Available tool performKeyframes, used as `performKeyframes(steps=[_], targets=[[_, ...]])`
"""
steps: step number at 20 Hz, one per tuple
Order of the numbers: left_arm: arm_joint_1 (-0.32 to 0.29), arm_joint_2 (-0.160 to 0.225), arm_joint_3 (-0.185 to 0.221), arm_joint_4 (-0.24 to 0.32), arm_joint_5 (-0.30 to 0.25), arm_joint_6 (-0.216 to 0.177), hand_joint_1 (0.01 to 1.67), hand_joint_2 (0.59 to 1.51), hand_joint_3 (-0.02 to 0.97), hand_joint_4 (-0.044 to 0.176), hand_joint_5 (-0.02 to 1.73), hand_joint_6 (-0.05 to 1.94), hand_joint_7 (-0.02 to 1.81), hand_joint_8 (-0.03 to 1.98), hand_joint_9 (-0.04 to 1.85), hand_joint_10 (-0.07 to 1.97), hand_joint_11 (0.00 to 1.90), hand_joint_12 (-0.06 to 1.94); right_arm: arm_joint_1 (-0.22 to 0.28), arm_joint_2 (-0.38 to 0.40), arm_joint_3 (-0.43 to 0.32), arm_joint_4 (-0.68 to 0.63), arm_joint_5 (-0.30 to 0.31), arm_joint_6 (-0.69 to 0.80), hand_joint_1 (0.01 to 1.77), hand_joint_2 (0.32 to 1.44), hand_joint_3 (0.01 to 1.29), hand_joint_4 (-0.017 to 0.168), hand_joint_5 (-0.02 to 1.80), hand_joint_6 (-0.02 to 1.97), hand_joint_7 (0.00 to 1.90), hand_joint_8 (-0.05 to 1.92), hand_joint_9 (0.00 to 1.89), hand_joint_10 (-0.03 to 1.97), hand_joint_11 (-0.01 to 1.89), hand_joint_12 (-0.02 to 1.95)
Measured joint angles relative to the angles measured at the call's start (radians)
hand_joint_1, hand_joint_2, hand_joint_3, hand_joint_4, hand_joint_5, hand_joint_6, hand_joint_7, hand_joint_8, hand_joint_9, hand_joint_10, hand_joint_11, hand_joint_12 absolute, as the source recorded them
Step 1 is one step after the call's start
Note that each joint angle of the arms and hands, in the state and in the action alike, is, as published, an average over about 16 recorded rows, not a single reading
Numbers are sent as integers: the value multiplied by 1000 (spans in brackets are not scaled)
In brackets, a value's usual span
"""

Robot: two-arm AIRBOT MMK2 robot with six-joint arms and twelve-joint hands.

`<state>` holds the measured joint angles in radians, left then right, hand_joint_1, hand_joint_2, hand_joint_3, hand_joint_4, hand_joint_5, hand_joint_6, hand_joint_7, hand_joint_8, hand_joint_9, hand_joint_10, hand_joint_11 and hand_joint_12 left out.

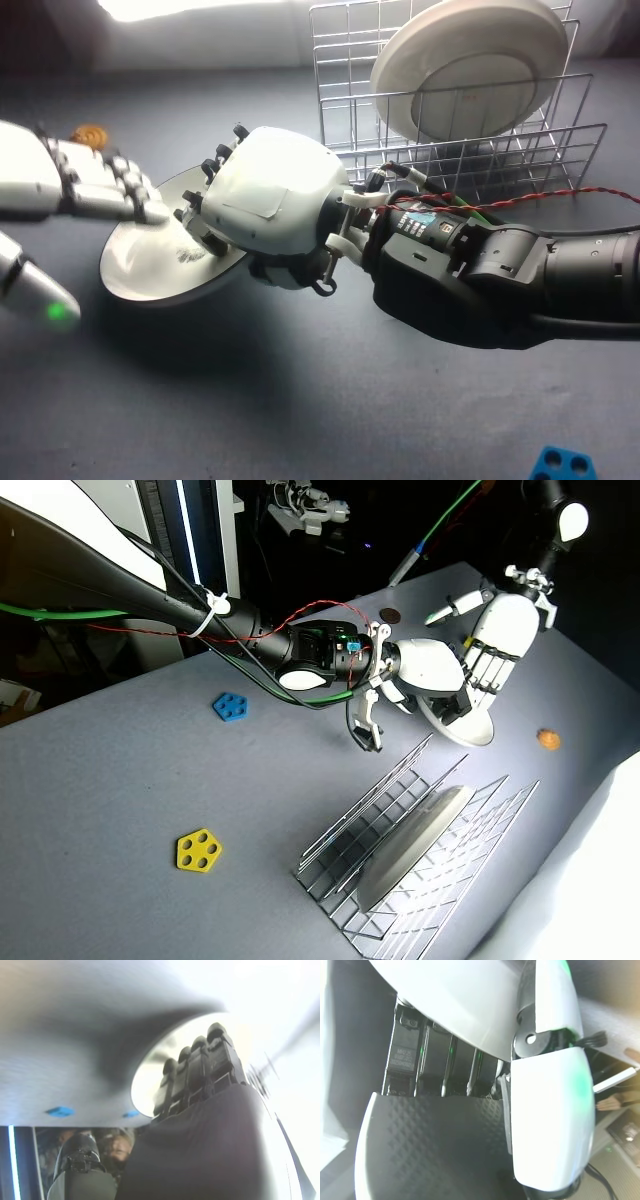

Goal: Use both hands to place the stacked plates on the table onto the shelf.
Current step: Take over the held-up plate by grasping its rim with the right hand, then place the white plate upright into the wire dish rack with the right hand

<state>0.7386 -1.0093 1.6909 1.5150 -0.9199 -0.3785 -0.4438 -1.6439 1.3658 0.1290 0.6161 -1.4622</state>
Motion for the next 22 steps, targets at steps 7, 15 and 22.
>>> performKeyframes(steps=[7, 15, 22], targets=[[-104, 33, 1, 24, -8, -1, 14, 968, 20, 0, 21, 3, 19, -5, 18, -53, 22, 9, 9, 50, -71, 8, -9, 0, 1322, 926, 13, -2, 955, 859, 1073, 736, 1032, 1014, 811, 1176], [-137, 51, 12, 52, -11, -1, 14, 974, 21, 3, 21, 1, 19, -5, 22, -53, 21, 9, 50, 139, -198, 20, -31, -2, 1351, 957, 13, -2, 966, 931, 1101, 746, 1012, 998, 807, 1155], [-138, 53, 26, 71, -4, -1, 14, 979, 21, 4, 21, 1, 19, -4, 22, -53, 20, 9, 97, 200, -281, 41, -54, -4, 1367, 979, 12, -4, 958, 931, 1107, 718, 1001, 969, 808, 1153]])
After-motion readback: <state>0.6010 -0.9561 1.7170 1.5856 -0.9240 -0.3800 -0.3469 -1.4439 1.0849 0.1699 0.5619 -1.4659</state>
